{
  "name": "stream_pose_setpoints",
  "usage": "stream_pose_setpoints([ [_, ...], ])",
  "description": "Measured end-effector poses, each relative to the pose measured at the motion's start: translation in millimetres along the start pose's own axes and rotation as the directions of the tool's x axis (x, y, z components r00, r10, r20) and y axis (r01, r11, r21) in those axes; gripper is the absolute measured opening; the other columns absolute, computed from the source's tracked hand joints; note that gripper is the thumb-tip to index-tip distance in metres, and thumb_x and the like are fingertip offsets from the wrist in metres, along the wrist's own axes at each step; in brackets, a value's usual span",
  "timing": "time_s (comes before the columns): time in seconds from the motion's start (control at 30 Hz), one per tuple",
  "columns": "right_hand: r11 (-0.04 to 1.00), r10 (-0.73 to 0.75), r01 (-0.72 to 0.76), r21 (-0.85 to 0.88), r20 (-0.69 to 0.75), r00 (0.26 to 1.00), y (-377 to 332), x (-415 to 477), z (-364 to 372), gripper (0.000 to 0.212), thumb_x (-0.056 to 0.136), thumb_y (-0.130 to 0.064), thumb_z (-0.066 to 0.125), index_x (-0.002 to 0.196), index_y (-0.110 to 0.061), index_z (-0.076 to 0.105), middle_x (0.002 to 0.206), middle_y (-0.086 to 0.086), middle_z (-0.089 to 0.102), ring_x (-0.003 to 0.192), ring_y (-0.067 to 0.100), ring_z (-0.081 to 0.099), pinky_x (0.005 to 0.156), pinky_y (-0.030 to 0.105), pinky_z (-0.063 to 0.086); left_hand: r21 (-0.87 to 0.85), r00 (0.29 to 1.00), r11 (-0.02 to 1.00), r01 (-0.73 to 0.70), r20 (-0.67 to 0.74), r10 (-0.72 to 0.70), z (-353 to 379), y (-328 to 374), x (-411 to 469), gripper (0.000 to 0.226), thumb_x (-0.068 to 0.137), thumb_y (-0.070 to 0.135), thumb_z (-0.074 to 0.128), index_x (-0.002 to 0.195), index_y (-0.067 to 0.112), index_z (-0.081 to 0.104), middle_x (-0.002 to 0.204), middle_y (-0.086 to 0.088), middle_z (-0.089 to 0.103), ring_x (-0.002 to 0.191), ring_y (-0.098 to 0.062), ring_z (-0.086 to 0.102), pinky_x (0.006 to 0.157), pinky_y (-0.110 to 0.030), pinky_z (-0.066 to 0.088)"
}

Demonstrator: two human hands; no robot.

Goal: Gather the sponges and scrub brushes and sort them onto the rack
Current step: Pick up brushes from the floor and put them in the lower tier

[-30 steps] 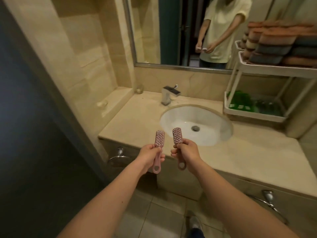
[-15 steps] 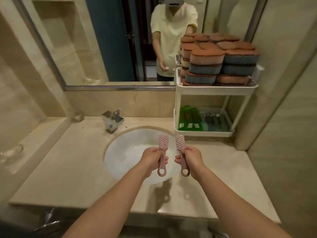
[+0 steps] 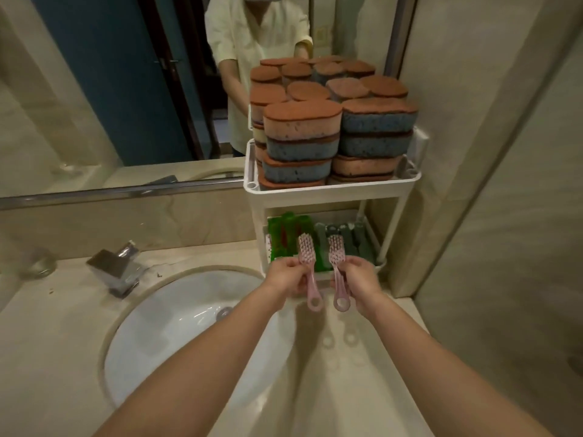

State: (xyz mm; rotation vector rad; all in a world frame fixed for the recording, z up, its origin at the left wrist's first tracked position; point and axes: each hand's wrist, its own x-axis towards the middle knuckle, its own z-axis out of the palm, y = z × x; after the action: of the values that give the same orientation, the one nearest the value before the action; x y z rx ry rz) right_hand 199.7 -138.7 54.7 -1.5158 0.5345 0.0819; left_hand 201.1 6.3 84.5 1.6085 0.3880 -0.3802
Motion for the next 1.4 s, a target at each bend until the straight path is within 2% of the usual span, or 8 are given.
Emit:
stream_pose_setpoints([
  [0.17, 0.994, -0.050, 0.045, -0.097, -0.053, 0.997, -13, 48, -10, 0.024, 0.096, -0.013, 0.053, 0.116, -0.008, 0.064, 0.108, 0.011, 0.068, 0.104, 0.029, 0.062, 0.088, 0.038, 0.051, 0.025, 1.000, 1.000, 0.012, 0.015, -0.013, 26, 22, 41, 0.021, 0.093, -0.001, 0.055, 0.113, 0.003, 0.060, 0.101, -0.010, 0.063, 0.091, -0.024, 0.063, 0.060, -0.025, 0.055],
  [0.3, 0.981, -0.122, 0.112, -0.159, -0.060, 0.991, -16, 74, -8, 0.021, 0.093, -0.021, 0.062, 0.113, -0.018, 0.067, 0.118, 0.006, 0.068, 0.110, 0.026, 0.062, 0.098, 0.044, 0.050, 0.049, 0.999, 0.998, 0.031, 0.012, -0.031, 41, 29, 77, 0.008, 0.091, 0.001, 0.059, 0.095, 0.007, 0.063, 0.099, -0.009, 0.067, 0.085, -0.022, 0.064, 0.067, -0.028, 0.056],
  [0.47, 0.941, -0.203, 0.167, -0.295, -0.094, 0.975, -13, 103, -5, 0.008, 0.091, -0.025, 0.064, 0.098, -0.028, 0.067, 0.114, 0.001, 0.069, 0.107, 0.021, 0.061, 0.085, 0.025, 0.043, 0.244, 0.994, 0.967, -0.068, -0.071, 0.088, 47, 28, 116, 0.018, 0.087, 0.013, 0.068, 0.074, 0.024, 0.063, 0.072, 0.009, 0.063, 0.066, -0.006, 0.062, 0.043, -0.011, 0.046],
  [0.6, 0.933, -0.122, 0.069, -0.352, -0.131, 0.984, -10, 124, -2, 0.019, 0.089, -0.029, 0.066, 0.107, -0.025, 0.069, 0.114, -0.001, 0.069, 0.099, 0.019, 0.062, 0.063, 0.018, 0.042, 0.289, 0.994, 0.954, -0.081, -0.054, 0.100, 51, 26, 137, 0.018, 0.085, 0.012, 0.070, 0.072, 0.022, 0.064, 0.076, 0.002, 0.069, 0.071, -0.012, 0.067, 0.054, -0.021, 0.055],
  [0.73, 0.933, -0.113, 0.068, -0.354, -0.110, 0.987, -5, 135, 4, 0.018, 0.087, -0.024, 0.067, 0.105, -0.023, 0.069, 0.114, 0.001, 0.069, 0.106, 0.023, 0.062, 0.078, 0.025, 0.045, 0.383, 0.994, 0.920, -0.079, -0.036, 0.100, 54, 22, 151, 0.010, 0.083, 0.012, 0.071, 0.077, 0.019, 0.067, 0.077, -0.003, 0.071, 0.067, -0.014, 0.068, 0.050, -0.020, 0.053],
  [0.87, 0.917, -0.140, 0.081, -0.390, -0.126, 0.982, -4, 138, 8, 0.016, 0.088, -0.023, 0.065, 0.102, -0.021, 0.071, 0.109, 0.003, 0.071, 0.102, 0.024, 0.064, 0.088, 0.035, 0.051, 0.492, 0.993, 0.866, -0.088, -0.029, 0.117, 56, 20, 158, 0.006, 0.082, 0.010, 0.069, 0.086, 0.013, 0.071, 0.076, -0.007, 0.072, 0.068, -0.017, 0.070, 0.066, -0.031, 0.061],
  [1.17, 0.794, -0.191, 0.100, -0.599, -0.090, 0.977, -3, 135, 10, 0.018, 0.093, -0.023, 0.057, 0.098, -0.018, 0.074, 0.104, 0.006, 0.072, 0.099, 0.026, 0.064, 0.079, 0.027, 0.046, 0.684, 0.952, 0.700, -0.207, -0.023, 0.305, 55, 15, 155, 0.011, 0.087, 0.022, 0.061, 0.093, 0.018, 0.069, 0.094, -0.003, 0.072, 0.087, -0.023, 0.067, 0.076, -0.033, 0.054],
  [1.4, 0.836, -0.293, 0.206, -0.509, -0.097, 0.951, -3, 109, 7, 0.017, 0.092, -0.014, 0.054, 0.100, -0.015, 0.070, 0.105, 0.006, 0.070, 0.101, 0.025, 0.062, 0.083, 0.025, 0.042, 0.564, 0.946, 0.794, -0.227, -0.066, 0.317, 50, 2, 131, 0.012, 0.088, 0.029, 0.063, 0.099, 0.023, 0.063, 0.110, 0.000, 0.068, 0.102, -0.024, 0.062, 0.089, -0.039, 0.052],
])
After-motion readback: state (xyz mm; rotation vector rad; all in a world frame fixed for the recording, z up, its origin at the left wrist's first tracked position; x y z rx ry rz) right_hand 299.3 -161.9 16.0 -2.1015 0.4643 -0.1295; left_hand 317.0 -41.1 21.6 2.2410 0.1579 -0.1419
